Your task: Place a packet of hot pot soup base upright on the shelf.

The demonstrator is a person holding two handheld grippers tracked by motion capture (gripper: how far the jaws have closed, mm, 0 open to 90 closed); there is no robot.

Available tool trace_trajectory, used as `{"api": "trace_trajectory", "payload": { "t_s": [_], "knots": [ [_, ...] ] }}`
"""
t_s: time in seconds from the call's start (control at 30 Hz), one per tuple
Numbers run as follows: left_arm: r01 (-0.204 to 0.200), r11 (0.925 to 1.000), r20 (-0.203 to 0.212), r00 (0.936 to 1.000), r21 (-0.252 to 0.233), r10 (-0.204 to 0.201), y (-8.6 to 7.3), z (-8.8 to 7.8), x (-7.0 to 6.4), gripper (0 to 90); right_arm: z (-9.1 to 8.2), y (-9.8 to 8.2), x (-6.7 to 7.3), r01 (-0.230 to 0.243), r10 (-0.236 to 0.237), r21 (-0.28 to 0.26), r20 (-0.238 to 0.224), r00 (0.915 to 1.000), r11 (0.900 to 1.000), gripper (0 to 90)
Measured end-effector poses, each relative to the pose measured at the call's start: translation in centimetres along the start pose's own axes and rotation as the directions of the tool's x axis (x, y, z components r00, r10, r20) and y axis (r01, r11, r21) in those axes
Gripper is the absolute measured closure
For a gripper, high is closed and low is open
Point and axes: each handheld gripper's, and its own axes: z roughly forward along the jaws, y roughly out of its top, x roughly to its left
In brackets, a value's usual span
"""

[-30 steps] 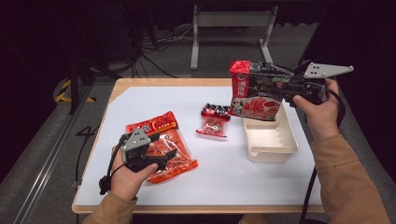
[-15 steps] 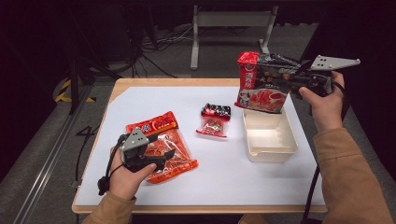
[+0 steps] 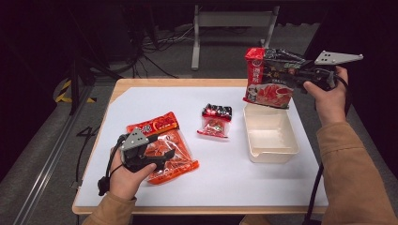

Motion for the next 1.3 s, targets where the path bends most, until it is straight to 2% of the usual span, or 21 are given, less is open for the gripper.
{"api": "trace_trajectory", "payload": {
  "t_s": [0.2,0.33,0.7,0.8,1.03,1.13,1.17,1.2,1.3],
  "knots": [
    [0.002,1.0000,-0.004,1.0000,-0.002,-0.002,0.0,0.0,0.1,19.6,0.4,-0.7,-0.7,-0.021,0.021,0.017,0.015,0.9997,1.000,82.8],
    [-0.001,1.0000,-0.005,1.0000,0.001,0.001,-0.1,0.1,0.1,19.5,0.7,-0.9,-0.9,-0.016,0.015,0.027,0.018,0.9997,1.000,82.7],
    [0.006,0.9999,-0.013,0.9999,0.009,-0.006,-0.4,-0.1,0.3,19.6,1.7,-1.8,-1.1,0.006,-0.005,0.039,-0.020,0.9998,0.999,82.6],
    [0.018,0.9998,-0.033,0.9993,0.002,-0.018,-0.6,-0.6,0.4,19.5,2.3,-2.3,-1.4,0.001,0.000,0.040,-0.030,0.9995,0.999,82.6],
    [0.035,0.9994,-0.045,0.9984,0.004,-0.034,-1.0,-1.1,0.6,19.5,2.9,-3.2,-1.9,-0.006,0.008,0.042,-0.055,0.9984,0.999,82.4],
    [0.036,0.9993,-0.053,0.9980,0.005,-0.035,-1.1,-1.2,0.7,19.5,3.0,-3.7,-2.2,-0.018,0.020,0.037,-0.052,0.9985,0.999,82.4],
    [0.039,0.9992,-0.054,0.9978,0.006,-0.038,-1.2,-1.2,0.7,19.5,3.1,-3.9,-2.3,-0.016,0.018,0.039,-0.048,0.9987,0.999,82.3],
    [0.040,0.9992,-0.056,0.9976,0.006,-0.040,-1.2,-1.3,0.7,19.5,3.4,-4.1,-2.4,-0.035,0.038,0.057,-0.047,0.9982,0.998,82.2],
    [0.053,0.9986,-0.057,0.9970,0.001,-0.052,-1.3,-1.5,0.7,19.7,3.7,-4.4,-2.5,-0.034,0.038,0.074,-0.053,0.9979,0.997,81.9]
  ]
}}
